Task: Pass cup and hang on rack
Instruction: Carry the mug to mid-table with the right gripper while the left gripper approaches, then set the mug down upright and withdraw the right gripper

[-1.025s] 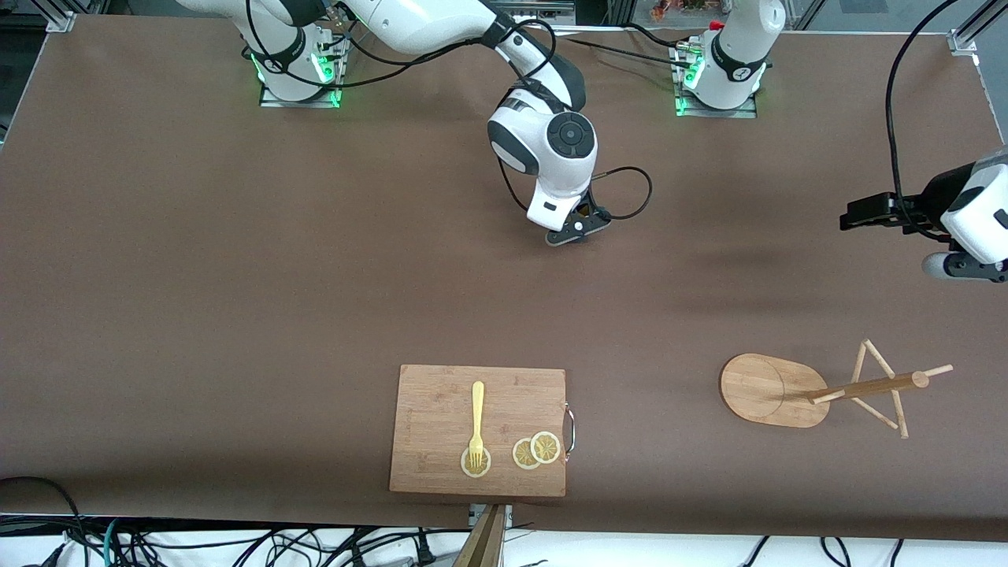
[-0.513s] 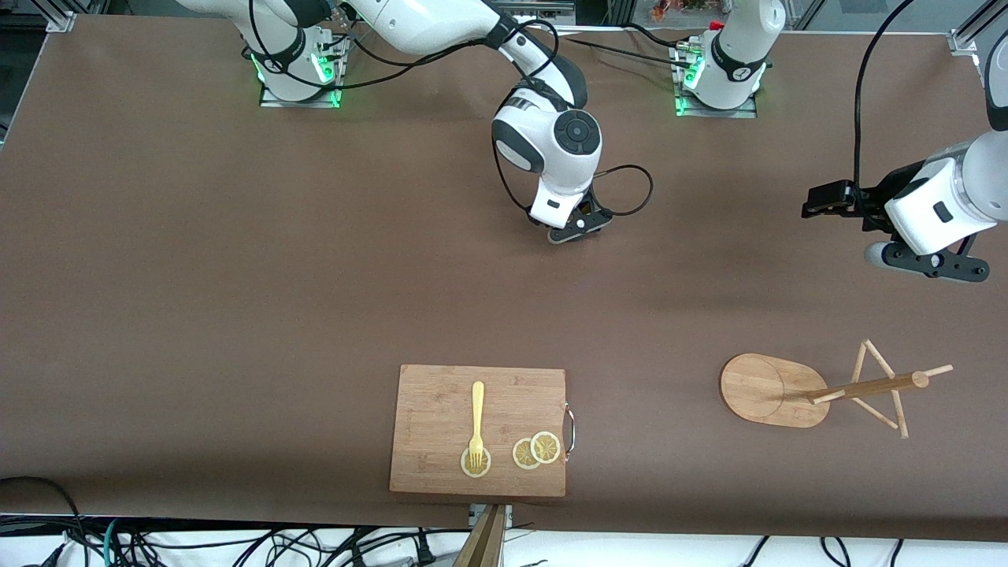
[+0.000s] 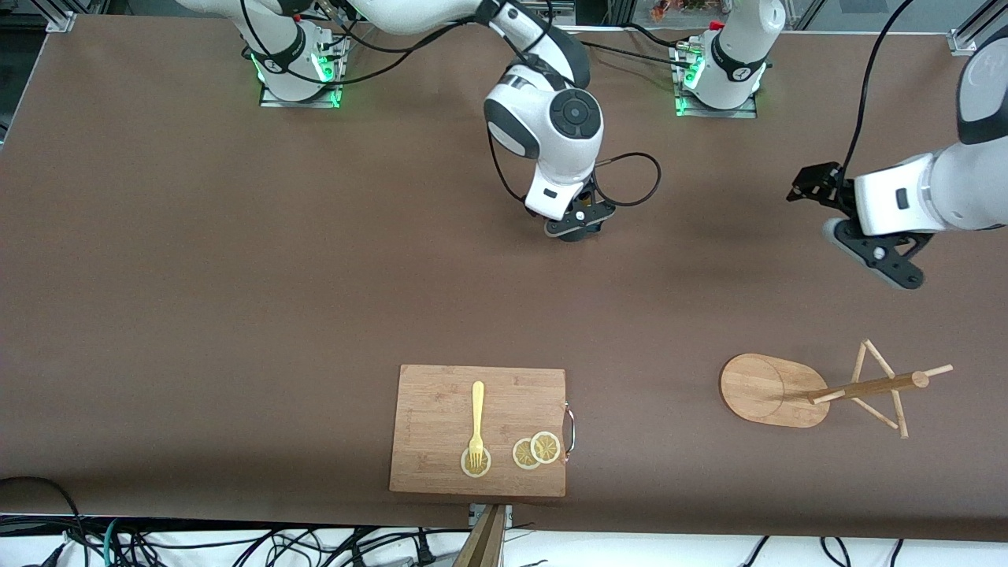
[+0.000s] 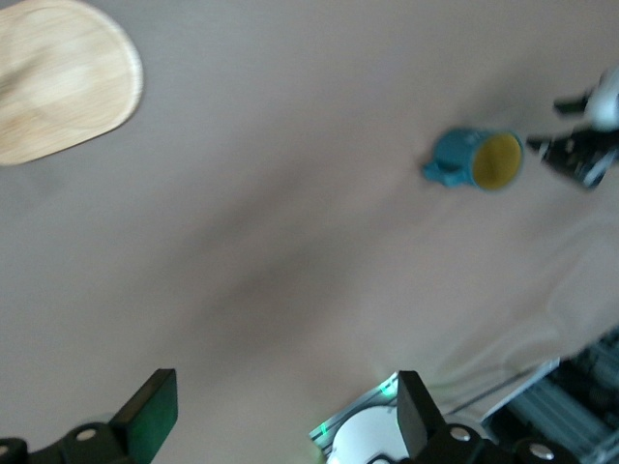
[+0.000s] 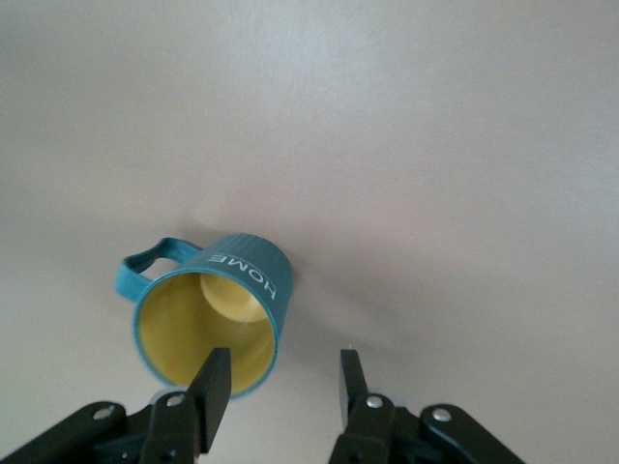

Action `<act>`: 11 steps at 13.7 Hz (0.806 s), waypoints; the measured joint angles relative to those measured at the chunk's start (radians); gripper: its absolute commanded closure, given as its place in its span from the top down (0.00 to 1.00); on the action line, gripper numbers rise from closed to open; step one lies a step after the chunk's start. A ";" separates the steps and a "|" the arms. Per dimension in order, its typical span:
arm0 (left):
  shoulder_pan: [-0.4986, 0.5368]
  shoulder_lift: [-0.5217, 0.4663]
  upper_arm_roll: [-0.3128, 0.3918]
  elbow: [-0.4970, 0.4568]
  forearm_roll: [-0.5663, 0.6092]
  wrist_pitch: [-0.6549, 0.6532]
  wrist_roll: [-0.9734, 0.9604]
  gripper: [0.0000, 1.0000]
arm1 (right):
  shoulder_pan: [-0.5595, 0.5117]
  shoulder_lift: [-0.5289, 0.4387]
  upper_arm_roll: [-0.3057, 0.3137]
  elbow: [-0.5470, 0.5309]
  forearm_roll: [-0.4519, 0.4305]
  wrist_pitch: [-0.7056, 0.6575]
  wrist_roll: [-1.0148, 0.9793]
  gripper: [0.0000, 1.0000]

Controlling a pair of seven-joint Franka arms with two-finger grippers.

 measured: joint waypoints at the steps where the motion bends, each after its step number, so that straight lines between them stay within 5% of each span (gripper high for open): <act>1: 0.000 0.000 -0.005 -0.017 -0.029 -0.006 0.059 1.00 | -0.023 -0.037 -0.001 0.003 0.008 -0.015 0.000 1.00; 6: -0.001 0.001 -0.039 -0.130 -0.118 0.030 0.242 1.00 | -0.184 -0.199 -0.050 -0.014 0.011 -0.163 -0.156 1.00; 11: 0.000 0.004 -0.052 -0.282 -0.205 0.241 0.431 1.00 | -0.226 -0.355 -0.267 -0.134 0.016 -0.301 -0.420 1.00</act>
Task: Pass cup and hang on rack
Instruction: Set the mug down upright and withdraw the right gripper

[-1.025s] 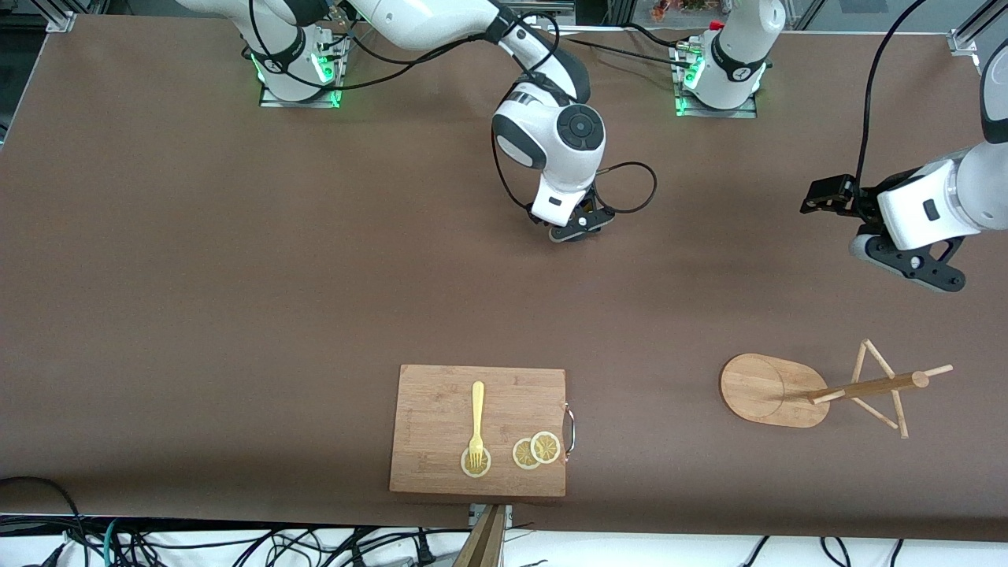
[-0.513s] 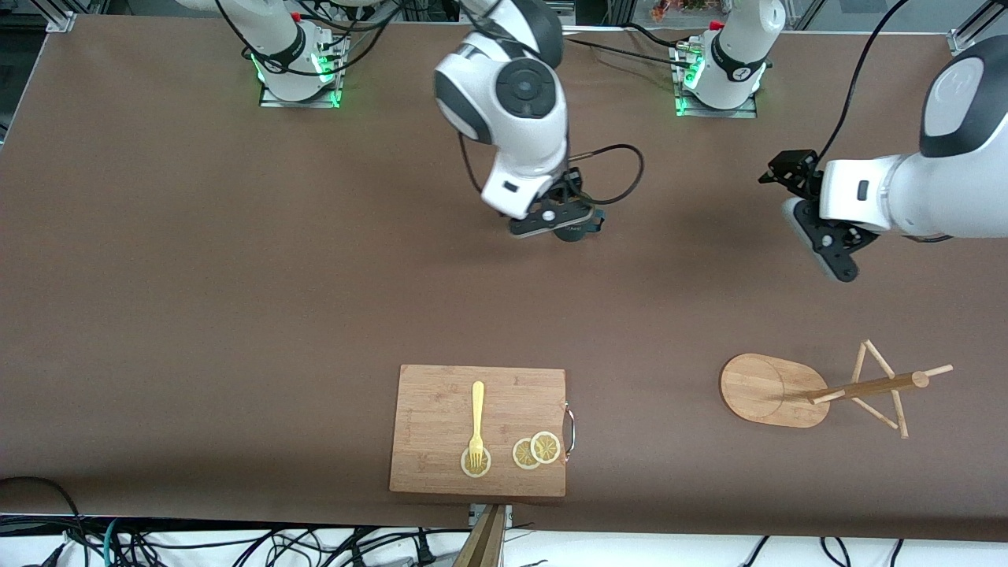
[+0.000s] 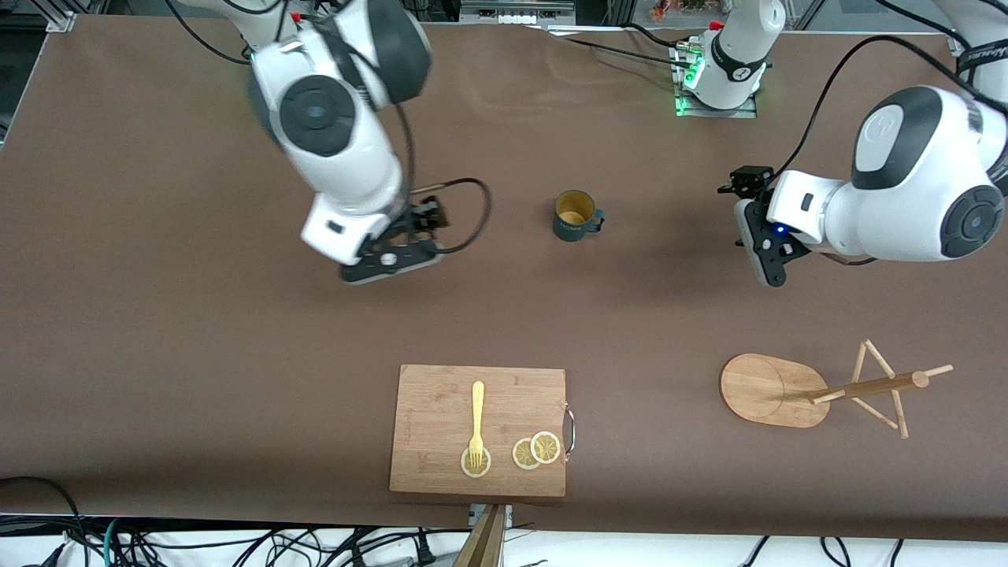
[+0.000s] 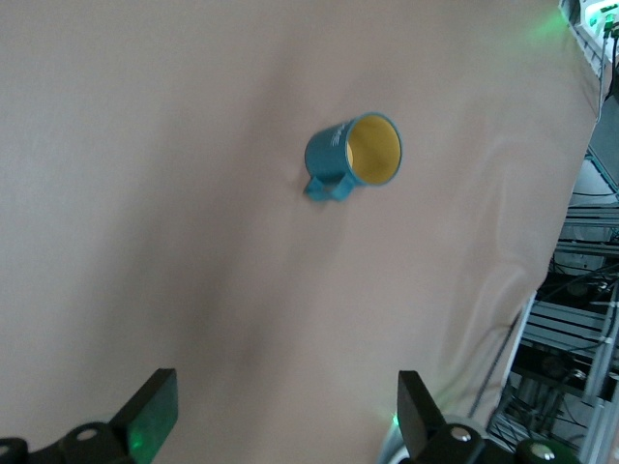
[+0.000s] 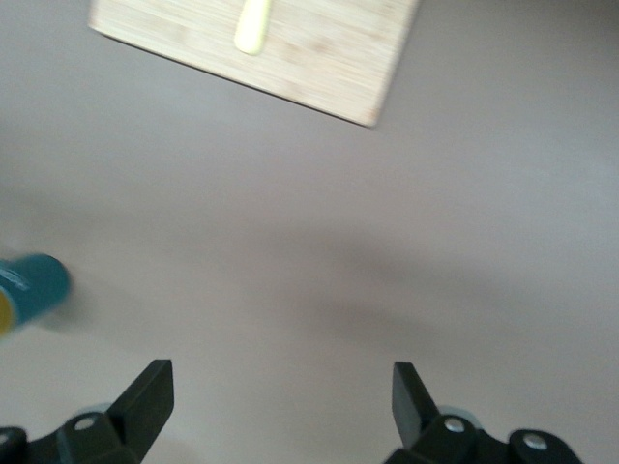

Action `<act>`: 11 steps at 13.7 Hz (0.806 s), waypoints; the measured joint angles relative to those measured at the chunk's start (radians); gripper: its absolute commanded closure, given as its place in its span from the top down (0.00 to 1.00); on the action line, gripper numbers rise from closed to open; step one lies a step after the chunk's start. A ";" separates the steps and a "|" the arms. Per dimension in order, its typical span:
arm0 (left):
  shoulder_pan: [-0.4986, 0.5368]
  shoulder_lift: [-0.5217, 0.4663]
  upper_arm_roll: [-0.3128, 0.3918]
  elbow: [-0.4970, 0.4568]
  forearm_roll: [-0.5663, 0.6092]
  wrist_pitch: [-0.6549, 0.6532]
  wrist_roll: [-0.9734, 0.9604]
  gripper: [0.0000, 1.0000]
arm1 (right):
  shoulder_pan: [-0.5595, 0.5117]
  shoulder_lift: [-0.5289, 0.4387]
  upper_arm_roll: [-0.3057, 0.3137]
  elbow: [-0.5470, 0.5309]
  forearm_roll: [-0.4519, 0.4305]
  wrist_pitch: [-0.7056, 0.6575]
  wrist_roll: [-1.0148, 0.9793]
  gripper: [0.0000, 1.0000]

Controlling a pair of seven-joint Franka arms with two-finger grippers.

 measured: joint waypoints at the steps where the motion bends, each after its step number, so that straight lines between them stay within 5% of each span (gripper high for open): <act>1: 0.000 0.000 -0.008 -0.029 -0.014 0.046 0.028 1.00 | -0.001 -0.040 -0.044 -0.034 0.001 -0.028 -0.031 1.00; 7: 0.002 -0.009 -0.135 -0.229 -0.029 0.401 0.118 1.00 | -0.003 -0.320 -0.250 -0.326 -0.037 -0.056 -0.141 1.00; 11: 0.008 -0.026 -0.142 -0.400 -0.162 0.601 0.304 1.00 | -0.003 -0.393 -0.322 -0.363 -0.080 -0.054 -0.163 1.00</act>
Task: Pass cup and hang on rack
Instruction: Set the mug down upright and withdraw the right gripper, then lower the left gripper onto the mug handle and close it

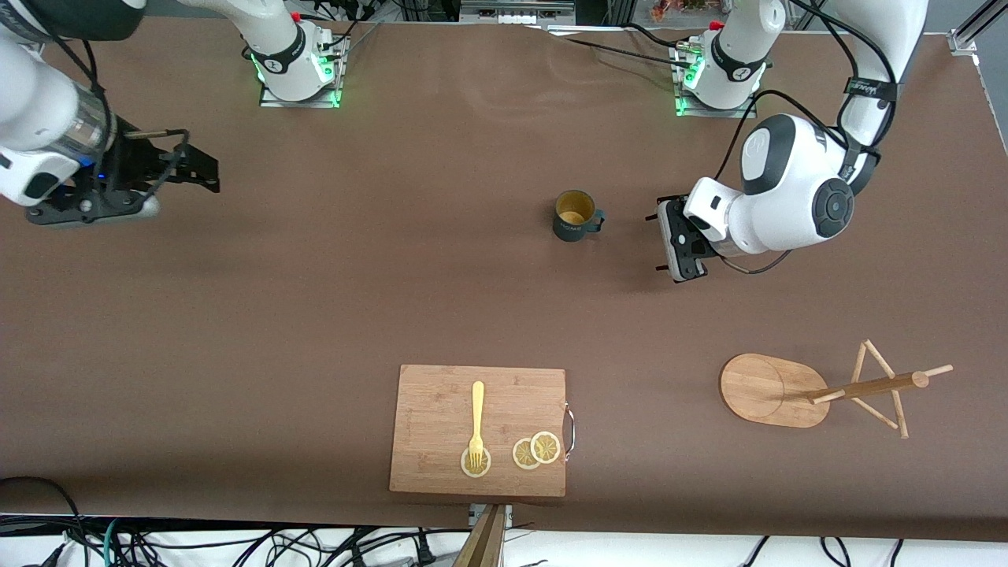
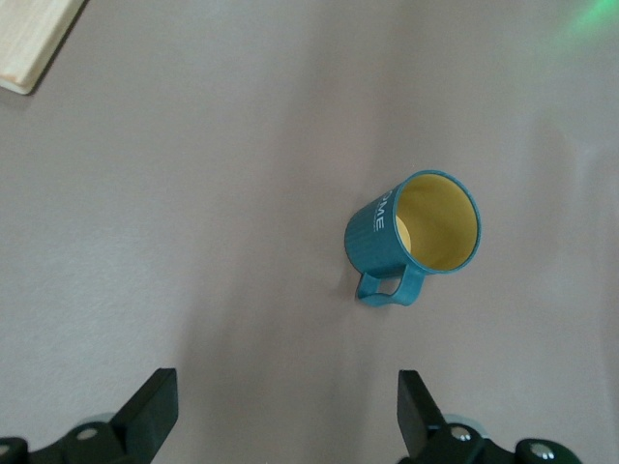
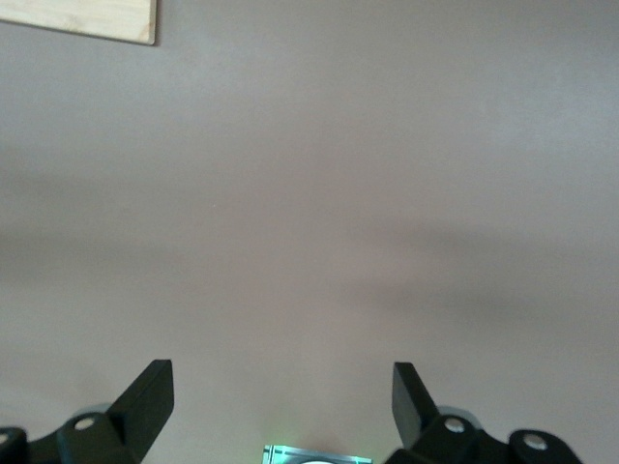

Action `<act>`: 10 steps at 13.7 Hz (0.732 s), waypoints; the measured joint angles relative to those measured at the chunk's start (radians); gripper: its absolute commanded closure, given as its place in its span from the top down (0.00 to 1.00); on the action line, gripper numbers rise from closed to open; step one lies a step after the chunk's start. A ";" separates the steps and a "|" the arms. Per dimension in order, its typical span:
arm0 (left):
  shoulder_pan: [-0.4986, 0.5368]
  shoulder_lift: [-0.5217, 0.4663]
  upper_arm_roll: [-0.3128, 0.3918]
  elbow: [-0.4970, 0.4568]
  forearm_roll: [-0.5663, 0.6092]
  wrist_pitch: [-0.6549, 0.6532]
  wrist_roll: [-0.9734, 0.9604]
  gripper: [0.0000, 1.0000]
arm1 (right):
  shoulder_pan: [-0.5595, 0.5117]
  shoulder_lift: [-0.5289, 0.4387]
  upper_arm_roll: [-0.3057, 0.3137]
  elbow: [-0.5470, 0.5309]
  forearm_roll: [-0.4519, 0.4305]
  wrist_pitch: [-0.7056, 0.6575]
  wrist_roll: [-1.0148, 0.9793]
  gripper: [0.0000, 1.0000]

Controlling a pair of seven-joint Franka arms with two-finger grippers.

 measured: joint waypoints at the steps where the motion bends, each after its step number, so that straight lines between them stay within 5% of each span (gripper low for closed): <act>1: 0.006 -0.008 0.001 -0.046 -0.061 0.041 0.076 1.00 | 0.000 0.000 -0.002 0.009 -0.016 0.003 0.000 1.00; 10: 0.014 -0.023 0.001 -0.317 -0.644 0.267 0.698 1.00 | 0.009 0.006 0.001 0.039 -0.042 0.003 0.009 1.00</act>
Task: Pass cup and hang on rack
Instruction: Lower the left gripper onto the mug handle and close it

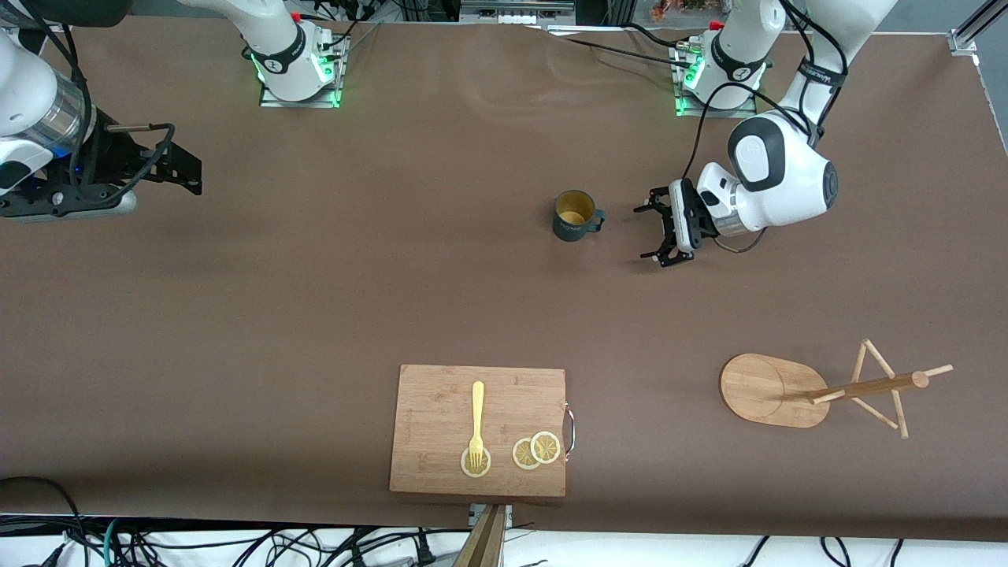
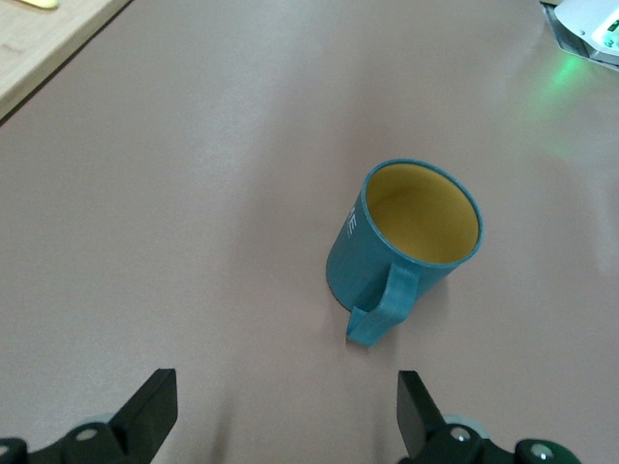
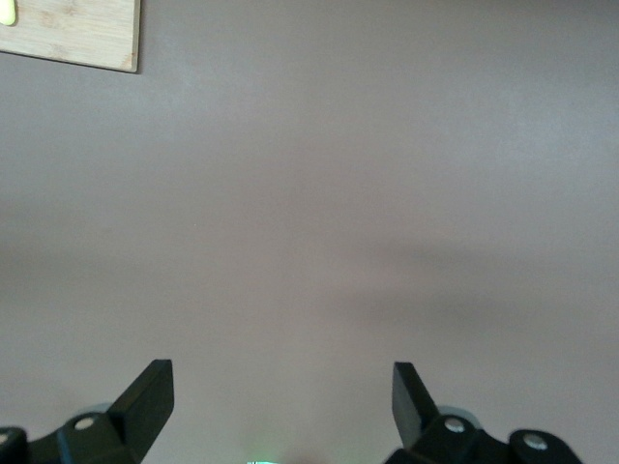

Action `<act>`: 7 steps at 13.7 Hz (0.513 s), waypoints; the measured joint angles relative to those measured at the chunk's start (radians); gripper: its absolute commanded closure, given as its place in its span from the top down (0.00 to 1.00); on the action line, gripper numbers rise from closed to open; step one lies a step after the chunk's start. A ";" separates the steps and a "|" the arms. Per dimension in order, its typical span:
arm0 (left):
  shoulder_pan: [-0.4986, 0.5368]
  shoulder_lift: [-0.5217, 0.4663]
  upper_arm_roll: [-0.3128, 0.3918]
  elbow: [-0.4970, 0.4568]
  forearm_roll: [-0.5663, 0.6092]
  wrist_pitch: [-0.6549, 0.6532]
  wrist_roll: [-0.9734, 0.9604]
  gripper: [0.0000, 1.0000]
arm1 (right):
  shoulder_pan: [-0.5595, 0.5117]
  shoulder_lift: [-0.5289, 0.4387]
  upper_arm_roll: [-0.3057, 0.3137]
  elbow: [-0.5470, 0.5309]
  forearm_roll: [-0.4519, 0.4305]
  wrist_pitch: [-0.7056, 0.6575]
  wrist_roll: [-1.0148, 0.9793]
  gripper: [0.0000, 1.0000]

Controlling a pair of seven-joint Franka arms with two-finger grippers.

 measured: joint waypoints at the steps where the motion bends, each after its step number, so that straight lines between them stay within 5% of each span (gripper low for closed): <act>1: -0.001 0.004 -0.001 -0.022 -0.074 0.009 0.083 1.00 | 0.000 0.001 0.001 0.000 0.000 0.000 0.000 1.00; 4: -0.005 0.050 -0.001 -0.046 -0.248 0.029 0.299 1.00 | -0.062 0.001 0.071 0.000 -0.001 0.000 0.001 1.00; 7: -0.015 0.096 -0.002 -0.041 -0.295 0.065 0.374 1.00 | -0.293 0.002 0.311 0.000 -0.006 0.000 0.002 1.00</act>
